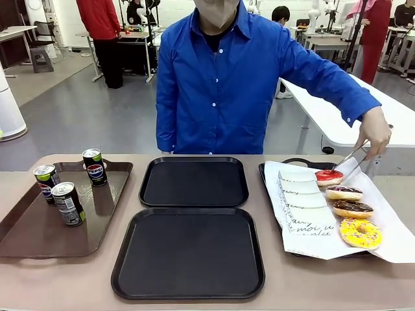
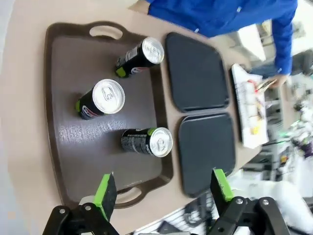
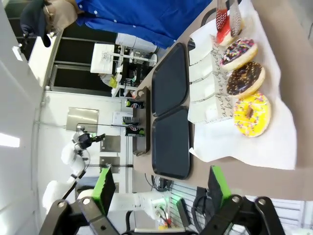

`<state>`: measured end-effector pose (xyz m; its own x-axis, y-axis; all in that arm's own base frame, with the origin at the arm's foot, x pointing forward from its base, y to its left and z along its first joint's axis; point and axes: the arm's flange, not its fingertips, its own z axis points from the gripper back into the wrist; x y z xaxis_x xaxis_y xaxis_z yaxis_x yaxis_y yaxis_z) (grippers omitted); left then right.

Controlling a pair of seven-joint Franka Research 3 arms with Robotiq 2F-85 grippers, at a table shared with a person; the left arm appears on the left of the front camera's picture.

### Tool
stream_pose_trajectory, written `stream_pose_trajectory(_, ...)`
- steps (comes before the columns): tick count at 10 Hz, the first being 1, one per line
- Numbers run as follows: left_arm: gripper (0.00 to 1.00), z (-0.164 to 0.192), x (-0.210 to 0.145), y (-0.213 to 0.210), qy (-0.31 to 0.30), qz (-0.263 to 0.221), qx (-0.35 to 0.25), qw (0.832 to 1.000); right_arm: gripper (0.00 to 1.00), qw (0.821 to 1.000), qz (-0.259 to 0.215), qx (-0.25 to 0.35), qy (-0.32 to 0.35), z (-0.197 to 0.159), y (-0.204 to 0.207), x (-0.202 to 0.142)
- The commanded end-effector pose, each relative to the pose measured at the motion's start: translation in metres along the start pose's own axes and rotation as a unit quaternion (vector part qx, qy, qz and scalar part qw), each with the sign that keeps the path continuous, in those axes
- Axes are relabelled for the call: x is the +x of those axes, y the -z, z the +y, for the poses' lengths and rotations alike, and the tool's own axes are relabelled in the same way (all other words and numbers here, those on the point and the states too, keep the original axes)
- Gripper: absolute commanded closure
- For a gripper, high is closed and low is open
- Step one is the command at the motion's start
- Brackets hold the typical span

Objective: Set up donuts and drinks on trays.
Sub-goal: Pick up one Pepsi coke and place it on the Flat Tray.

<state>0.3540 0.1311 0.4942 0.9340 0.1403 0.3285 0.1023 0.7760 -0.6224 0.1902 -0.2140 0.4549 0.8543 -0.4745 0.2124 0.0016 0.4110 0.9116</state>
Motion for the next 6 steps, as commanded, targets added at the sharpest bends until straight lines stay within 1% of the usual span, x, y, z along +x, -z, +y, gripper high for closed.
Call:
stream_pose_trajectory(1,0.00,-0.024,-0.034,0.030,0.048,0.026,0.103,0.993,0.00,1.000,-0.002,0.011,-0.008,-0.001,-0.002,0.002)
stream_pose_trajectory(2,0.00,-0.037,-0.037,0.049,0.070,0.045,0.147,0.986,0.00,1.000,-0.002,0.011,-0.008,-0.001,-0.002,0.002)
stream_pose_trajectory(3,0.00,-0.048,-0.044,0.063,0.074,0.054,0.167,0.982,0.00,1.000,-0.002,0.011,-0.008,-0.001,-0.002,0.002)
stream_pose_trajectory(6,0.00,-0.073,-0.061,0.088,0.078,0.040,0.185,0.979,0.00,1.000,-0.002,0.011,-0.008,-0.001,-0.002,0.002)
